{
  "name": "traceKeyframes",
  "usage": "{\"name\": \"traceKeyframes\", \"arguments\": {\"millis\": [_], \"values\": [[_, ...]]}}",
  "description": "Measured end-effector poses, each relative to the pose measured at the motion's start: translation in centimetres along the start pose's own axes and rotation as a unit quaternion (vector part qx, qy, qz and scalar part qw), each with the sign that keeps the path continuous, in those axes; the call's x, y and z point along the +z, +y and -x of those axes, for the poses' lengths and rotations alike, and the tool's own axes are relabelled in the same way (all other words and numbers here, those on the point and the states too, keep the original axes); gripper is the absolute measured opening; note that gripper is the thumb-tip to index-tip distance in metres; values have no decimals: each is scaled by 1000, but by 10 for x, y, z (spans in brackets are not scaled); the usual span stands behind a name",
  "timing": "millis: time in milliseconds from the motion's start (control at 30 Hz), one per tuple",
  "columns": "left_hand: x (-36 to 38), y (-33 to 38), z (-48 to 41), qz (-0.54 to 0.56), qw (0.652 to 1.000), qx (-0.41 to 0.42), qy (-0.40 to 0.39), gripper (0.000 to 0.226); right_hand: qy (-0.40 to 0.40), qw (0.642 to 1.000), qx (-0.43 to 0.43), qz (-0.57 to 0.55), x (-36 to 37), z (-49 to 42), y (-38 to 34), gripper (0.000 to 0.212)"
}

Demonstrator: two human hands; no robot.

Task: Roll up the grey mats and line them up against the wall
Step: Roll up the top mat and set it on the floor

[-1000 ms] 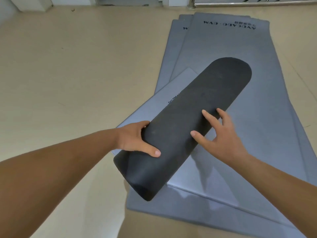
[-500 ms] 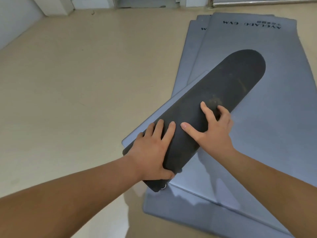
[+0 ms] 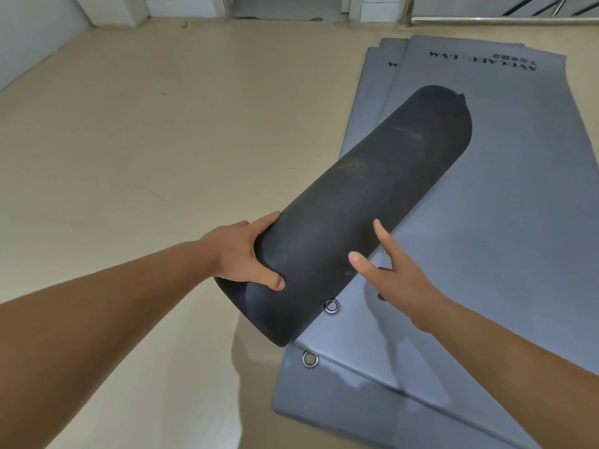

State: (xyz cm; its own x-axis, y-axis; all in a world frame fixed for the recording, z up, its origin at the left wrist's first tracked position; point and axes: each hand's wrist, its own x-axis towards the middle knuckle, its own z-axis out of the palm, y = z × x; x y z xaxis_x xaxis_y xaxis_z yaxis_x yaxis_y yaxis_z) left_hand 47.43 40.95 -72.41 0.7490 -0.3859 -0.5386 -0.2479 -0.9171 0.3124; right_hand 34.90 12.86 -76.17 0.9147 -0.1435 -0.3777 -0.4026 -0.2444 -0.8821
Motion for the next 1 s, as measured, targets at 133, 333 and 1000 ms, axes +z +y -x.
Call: {"name": "traceKeyframes", "arguments": {"millis": [133,333,1000], "values": [[11,7,8,-2,1000,-9,1,136,-24,996,49,-68,33,-2,-19,108],[36,13,34,80,996,-37,32,146,30,994,52,-89,62,-6,-19,123],[73,-170,160,436,882,-146,102,110,-207,949,-114,209,225,-23,-49,103]]}}
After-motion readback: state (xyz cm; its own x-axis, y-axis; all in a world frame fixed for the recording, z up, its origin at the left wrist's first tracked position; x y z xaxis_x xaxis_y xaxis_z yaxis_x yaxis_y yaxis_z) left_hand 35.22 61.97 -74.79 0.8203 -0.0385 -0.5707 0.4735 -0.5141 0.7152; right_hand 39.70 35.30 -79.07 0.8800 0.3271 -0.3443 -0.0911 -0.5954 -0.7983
